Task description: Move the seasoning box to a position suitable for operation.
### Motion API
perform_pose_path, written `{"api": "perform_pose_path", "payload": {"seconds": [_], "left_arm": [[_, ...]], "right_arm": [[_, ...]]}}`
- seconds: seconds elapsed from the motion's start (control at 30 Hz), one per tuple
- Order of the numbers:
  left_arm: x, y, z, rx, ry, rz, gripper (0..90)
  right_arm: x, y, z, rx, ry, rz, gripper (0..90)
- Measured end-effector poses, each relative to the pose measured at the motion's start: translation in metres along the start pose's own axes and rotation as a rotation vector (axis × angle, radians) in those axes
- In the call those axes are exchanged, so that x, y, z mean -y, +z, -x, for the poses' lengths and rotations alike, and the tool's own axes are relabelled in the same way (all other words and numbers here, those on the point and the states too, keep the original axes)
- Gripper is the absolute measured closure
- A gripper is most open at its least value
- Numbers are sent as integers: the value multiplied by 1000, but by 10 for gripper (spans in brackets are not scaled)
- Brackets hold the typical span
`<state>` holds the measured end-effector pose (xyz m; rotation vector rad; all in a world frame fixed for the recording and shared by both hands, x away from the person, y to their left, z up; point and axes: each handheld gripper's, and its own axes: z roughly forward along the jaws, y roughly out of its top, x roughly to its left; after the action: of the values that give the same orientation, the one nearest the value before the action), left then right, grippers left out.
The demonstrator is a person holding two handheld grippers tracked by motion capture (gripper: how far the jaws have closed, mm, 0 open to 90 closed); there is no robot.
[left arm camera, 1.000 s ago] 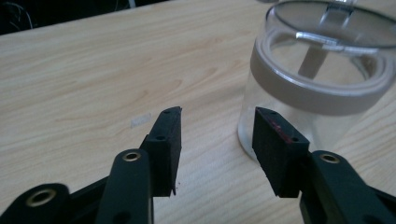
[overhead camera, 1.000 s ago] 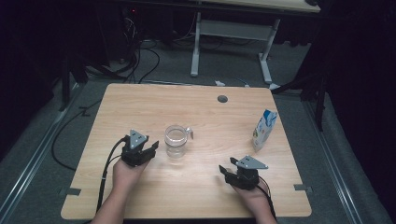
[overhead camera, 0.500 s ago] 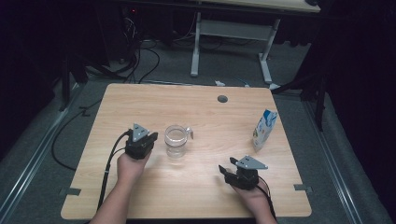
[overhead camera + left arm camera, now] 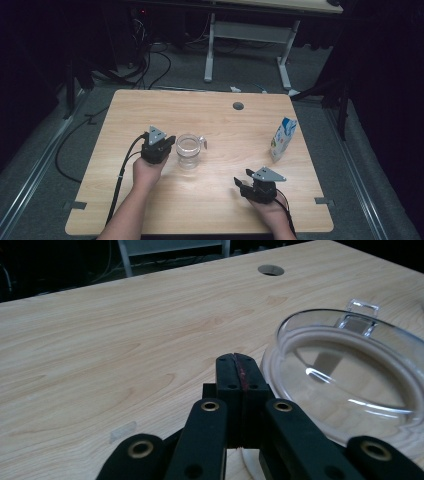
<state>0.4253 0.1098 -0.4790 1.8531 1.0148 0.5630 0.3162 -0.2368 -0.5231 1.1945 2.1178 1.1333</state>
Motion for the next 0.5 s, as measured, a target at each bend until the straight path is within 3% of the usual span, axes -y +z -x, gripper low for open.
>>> {"api": "perform_pose_path", "payload": {"seconds": [0.1,0.5], "left_arm": [[2,0,3,4,18,-4,900],[17,-23,18,31,7,35,900]], "right_arm": [[0,1,0,-1,-1,-4,419],[0,1,-1,-1,-5,-3,419]]}}
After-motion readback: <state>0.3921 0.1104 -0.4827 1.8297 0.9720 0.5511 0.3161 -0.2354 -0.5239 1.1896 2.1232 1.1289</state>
